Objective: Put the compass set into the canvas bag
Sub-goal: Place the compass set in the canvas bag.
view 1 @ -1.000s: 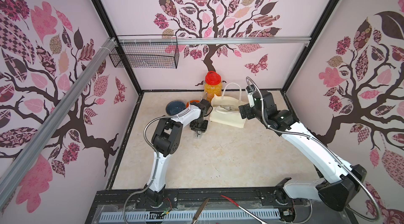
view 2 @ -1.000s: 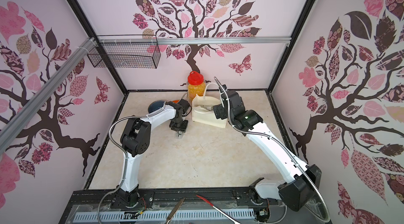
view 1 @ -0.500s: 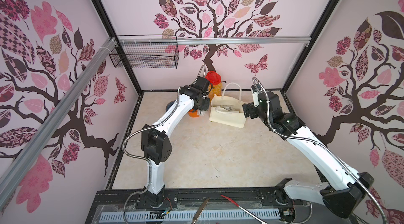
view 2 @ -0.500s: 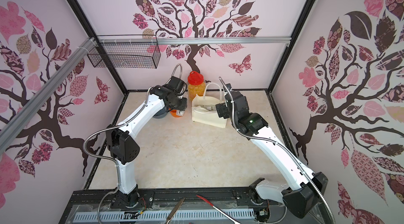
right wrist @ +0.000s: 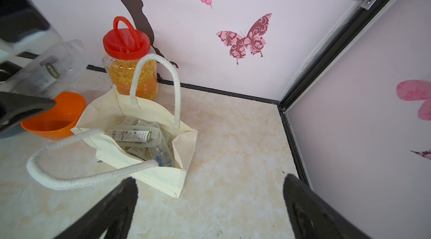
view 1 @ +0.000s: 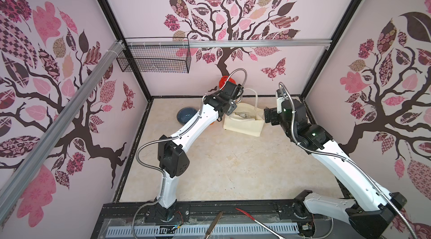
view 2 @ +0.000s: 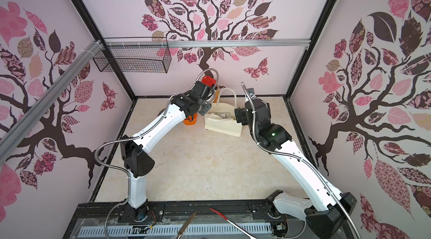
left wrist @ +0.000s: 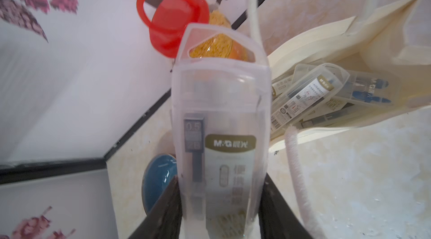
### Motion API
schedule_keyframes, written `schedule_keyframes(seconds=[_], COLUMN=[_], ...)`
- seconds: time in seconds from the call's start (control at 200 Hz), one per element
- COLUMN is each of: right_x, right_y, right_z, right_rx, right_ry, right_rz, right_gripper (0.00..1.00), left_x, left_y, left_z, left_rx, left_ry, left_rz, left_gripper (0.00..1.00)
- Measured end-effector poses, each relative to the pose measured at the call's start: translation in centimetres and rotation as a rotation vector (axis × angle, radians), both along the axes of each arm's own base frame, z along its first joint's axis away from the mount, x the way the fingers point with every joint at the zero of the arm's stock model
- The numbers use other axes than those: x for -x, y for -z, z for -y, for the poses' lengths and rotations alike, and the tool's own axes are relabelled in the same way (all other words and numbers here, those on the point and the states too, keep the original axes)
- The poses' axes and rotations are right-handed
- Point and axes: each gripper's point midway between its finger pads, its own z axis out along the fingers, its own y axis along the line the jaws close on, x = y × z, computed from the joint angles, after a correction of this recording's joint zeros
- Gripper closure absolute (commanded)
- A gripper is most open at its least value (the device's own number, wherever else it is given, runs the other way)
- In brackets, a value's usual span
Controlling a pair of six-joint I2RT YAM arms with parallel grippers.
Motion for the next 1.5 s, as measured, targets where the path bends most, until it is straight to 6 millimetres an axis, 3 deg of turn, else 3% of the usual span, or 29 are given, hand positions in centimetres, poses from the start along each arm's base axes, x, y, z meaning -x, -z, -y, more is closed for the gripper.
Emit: schedule_keyframes(seconds=[0.15, 0.41, 0.565, 0.86, 1.09, 1.415, 1.5], right_x=[0.1, 0.6, 0.7, 0.7, 0.7, 0.9, 0.9], right_y=[0.3, 1.3, 1.4, 0.8, 1.0, 1.3, 1.4], right_z=[0.1, 0.3, 0.3, 0.2, -0.1, 0.0, 0.0], right_rx=[-0.004, 0.000, 0.002, -0.012, -0.035, -0.030, -0.031], right_ry=[0.004, 0.009, 0.008, 0.001, -0.005, -0.004, -0.004], right_rz=[-0.012, -0.044, -0.052, -0.047, -0.055, -0.069, -0.069], right_gripper=[0.00, 0.00, 0.00, 0.00, 0.00, 0.00, 0.00], left_x=[-0.6, -2.7, -3.0, -2.6, -1.6, -1.9, -1.9], left_y=[-0.3, 0.2, 1.9, 5.1, 9.4, 8.8, 8.8], left_z=[3.4, 4.5, 5.4, 6.3, 6.0, 6.6, 6.6], left_rx=[-0.097, -0.209, -0.260, -0.305, -0.356, -0.350, -0.350], left_ry=[0.108, 0.186, 0.250, 0.341, 0.397, 0.407, 0.408], left_rz=[0.123, 0.220, 0.215, 0.179, 0.110, 0.151, 0.151], left_gripper=[0.64, 0.63, 0.69, 0.70, 0.70, 0.65, 0.59])
